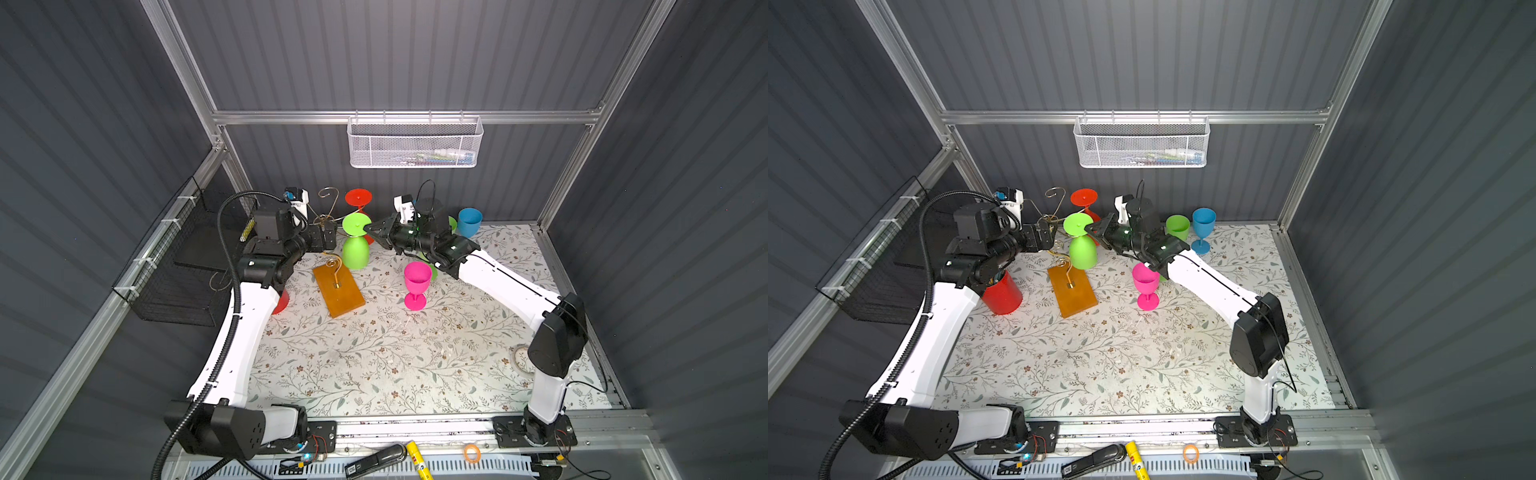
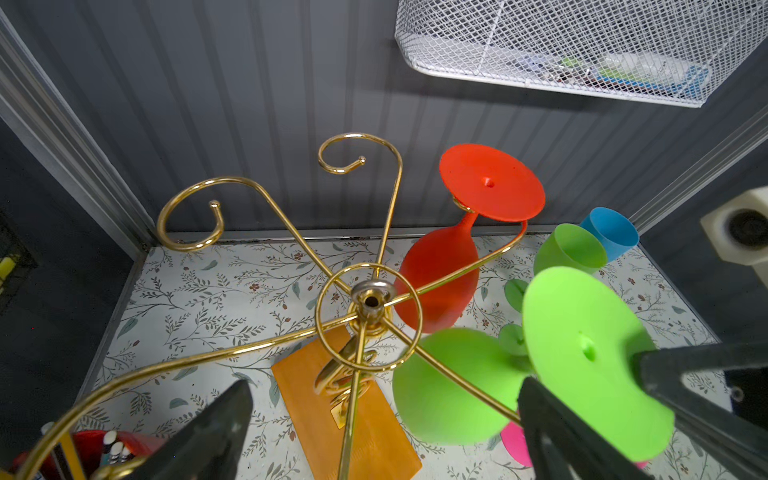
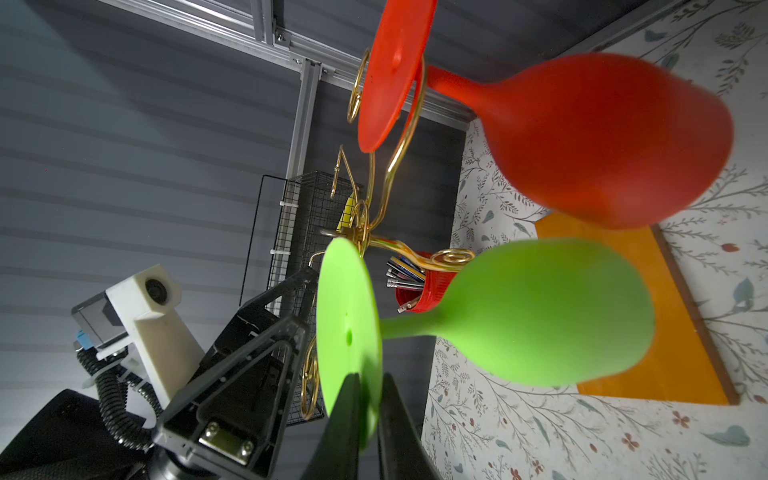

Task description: Take the wine glass off the wine glass rack

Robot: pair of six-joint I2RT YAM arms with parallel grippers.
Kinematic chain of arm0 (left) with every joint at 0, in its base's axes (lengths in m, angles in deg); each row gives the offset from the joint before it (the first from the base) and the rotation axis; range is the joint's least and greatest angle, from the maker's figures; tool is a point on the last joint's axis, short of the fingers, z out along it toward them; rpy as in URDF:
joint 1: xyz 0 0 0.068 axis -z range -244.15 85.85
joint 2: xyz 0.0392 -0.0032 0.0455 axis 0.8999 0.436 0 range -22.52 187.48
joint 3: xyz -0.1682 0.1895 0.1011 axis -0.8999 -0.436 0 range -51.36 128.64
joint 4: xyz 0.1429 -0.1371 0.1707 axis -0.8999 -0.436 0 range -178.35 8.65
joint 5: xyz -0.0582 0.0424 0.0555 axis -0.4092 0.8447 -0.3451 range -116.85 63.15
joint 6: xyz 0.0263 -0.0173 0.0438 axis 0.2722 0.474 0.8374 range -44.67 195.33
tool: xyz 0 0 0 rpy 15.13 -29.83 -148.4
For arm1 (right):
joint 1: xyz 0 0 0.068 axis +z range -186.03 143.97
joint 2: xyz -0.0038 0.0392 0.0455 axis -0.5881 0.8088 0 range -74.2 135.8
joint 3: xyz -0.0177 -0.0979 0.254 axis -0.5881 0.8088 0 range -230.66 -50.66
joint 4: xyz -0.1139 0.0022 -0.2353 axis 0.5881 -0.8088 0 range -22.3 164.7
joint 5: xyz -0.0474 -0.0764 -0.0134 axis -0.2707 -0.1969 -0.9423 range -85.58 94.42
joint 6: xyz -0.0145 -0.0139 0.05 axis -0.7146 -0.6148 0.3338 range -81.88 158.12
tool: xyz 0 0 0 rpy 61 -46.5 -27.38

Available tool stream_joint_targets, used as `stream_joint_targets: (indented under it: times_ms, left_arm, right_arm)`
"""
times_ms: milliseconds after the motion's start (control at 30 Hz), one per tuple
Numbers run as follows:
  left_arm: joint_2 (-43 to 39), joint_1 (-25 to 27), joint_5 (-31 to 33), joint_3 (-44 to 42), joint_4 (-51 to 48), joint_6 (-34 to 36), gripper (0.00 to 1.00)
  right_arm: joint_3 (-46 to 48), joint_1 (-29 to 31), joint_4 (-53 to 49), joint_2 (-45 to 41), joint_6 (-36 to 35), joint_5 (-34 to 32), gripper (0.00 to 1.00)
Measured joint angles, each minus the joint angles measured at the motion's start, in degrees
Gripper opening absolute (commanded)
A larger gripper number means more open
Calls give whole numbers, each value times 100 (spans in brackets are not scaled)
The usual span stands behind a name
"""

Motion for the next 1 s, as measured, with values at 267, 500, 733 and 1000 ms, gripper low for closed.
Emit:
stream_joint_targets:
  times_ms: [267, 500, 733, 1000]
  left_arm:
    - [4, 39, 26, -79, 4, 4, 100]
    - [22, 66, 81, -96, 4, 22, 100]
    - [39, 76, 131, -96, 2, 22, 99]
    - [50, 103, 229, -96, 7, 22, 99]
  right_arm:
    - [0, 4, 85, -48, 2, -122, 8]
    - [15, 4, 83, -79, -15, -192, 3]
    - [157, 4, 96, -197, -13, -225, 0]
    - [236, 11, 94, -341, -17, -227, 0]
